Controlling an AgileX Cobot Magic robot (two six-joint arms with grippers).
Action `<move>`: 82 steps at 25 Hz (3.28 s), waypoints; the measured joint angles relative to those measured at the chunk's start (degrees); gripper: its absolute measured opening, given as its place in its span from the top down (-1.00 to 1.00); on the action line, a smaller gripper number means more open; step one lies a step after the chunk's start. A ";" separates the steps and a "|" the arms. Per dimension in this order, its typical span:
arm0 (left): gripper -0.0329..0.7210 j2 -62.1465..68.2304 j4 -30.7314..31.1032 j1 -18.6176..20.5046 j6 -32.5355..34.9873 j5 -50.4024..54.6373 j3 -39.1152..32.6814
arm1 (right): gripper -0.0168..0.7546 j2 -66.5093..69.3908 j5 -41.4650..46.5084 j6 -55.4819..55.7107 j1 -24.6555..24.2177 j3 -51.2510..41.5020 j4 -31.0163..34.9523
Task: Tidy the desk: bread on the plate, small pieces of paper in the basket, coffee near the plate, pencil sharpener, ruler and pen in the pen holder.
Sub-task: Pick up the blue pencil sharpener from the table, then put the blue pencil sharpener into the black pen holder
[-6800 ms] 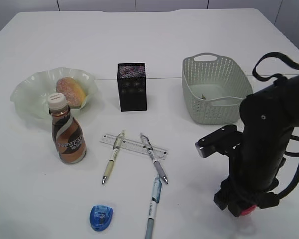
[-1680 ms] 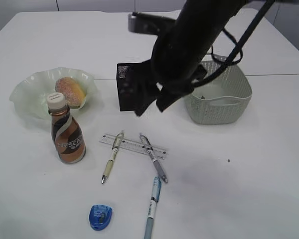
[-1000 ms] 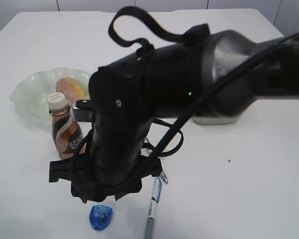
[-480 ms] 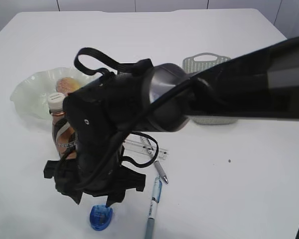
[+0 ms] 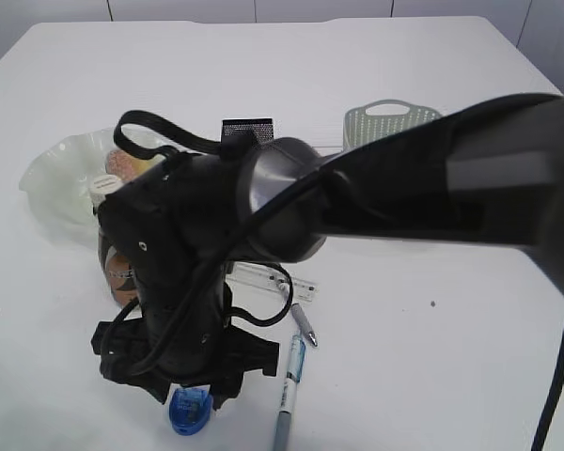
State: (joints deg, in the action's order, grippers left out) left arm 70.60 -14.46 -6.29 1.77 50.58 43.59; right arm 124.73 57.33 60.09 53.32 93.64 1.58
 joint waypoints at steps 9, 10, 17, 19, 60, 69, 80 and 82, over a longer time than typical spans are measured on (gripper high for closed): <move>-0.40 0.00 0.00 0.00 0.00 -0.92 0.00 | -0.13 1.70 -2.08 0.00 0.23 0.04 1.25; -0.40 0.00 0.00 0.00 0.00 -0.92 0.00 | -0.13 1.95 -2.19 0.00 0.23 0.04 1.25; -0.40 0.00 0.00 0.00 0.00 -1.04 0.00 | -0.13 3.03 -2.58 0.00 0.23 0.04 1.25; -0.40 0.00 0.00 0.00 0.00 -1.04 0.00 | -0.13 3.13 -2.81 0.00 0.23 0.04 1.25; -0.40 0.00 1.43 0.00 0.00 -1.89 0.00 | 0.11 -5.09 0.17 -45.96 -12.79 0.13 16.43; -0.40 0.00 1.43 0.00 0.00 -1.30 0.00 | 0.11 -10.48 5.23 -62.96 -25.24 0.13 25.27; -0.40 0.00 1.10 0.00 0.00 -1.06 0.00 | 0.11 -10.60 2.93 -88.18 -40.59 0.13 51.69; -0.40 0.00 1.10 0.00 0.00 -1.06 0.00 | 0.12 -10.47 2.59 -92.14 -42.94 0.13 56.44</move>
State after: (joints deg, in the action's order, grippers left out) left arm 70.60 -13.37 -6.29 1.77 49.51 43.59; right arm 114.26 59.91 -32.05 10.38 93.77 58.02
